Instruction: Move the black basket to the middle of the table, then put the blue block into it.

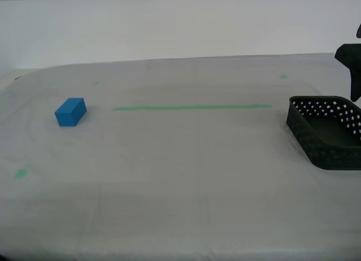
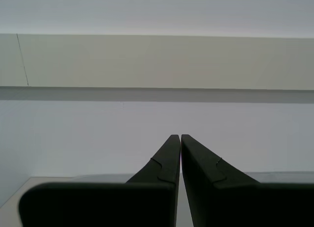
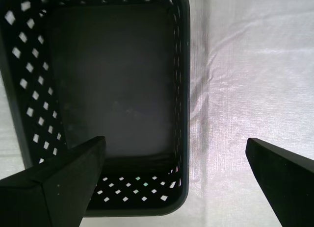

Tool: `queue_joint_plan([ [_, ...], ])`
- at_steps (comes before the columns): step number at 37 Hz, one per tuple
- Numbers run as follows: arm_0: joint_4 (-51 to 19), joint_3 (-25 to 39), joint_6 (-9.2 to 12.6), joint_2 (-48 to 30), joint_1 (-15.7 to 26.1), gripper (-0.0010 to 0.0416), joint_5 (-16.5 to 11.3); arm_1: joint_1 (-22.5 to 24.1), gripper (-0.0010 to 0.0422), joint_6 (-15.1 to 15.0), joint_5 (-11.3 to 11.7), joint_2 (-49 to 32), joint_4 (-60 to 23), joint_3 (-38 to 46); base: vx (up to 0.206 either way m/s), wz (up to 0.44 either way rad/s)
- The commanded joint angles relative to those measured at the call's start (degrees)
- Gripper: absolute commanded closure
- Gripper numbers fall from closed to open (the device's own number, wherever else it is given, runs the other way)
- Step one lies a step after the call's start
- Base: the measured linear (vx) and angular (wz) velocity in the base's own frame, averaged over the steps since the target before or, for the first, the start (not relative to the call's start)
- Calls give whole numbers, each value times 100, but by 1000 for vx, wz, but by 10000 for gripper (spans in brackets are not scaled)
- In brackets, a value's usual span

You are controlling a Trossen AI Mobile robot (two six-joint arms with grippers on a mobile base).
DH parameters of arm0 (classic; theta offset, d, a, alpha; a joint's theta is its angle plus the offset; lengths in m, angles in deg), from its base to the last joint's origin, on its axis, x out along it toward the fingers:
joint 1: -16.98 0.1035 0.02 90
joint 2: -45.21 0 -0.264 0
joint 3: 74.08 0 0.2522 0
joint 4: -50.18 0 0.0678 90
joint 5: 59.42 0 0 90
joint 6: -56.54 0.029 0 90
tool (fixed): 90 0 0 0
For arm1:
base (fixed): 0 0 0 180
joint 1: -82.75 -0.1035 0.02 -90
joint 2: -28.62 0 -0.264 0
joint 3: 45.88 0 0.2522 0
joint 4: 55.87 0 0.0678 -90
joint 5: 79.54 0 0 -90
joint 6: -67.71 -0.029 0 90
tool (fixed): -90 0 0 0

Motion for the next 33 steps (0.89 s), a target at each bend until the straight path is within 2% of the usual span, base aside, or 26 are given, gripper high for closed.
queue_joint_plan([
  [1, 33, 31, 15, -319, 2, 6, -7, 2, 412, -9, 4, 2, 28, 4, 0, 0],
  [10, 345, 83, 4, -999, 7, 6, -9, 2, 412, -7, 4, 2, 28, 4, 0, 0],
  [33, 951, 96, -26, -1742, 2, 6, -26, 2, 412, -9, 4, 2, 26, 2, 0, 0],
])
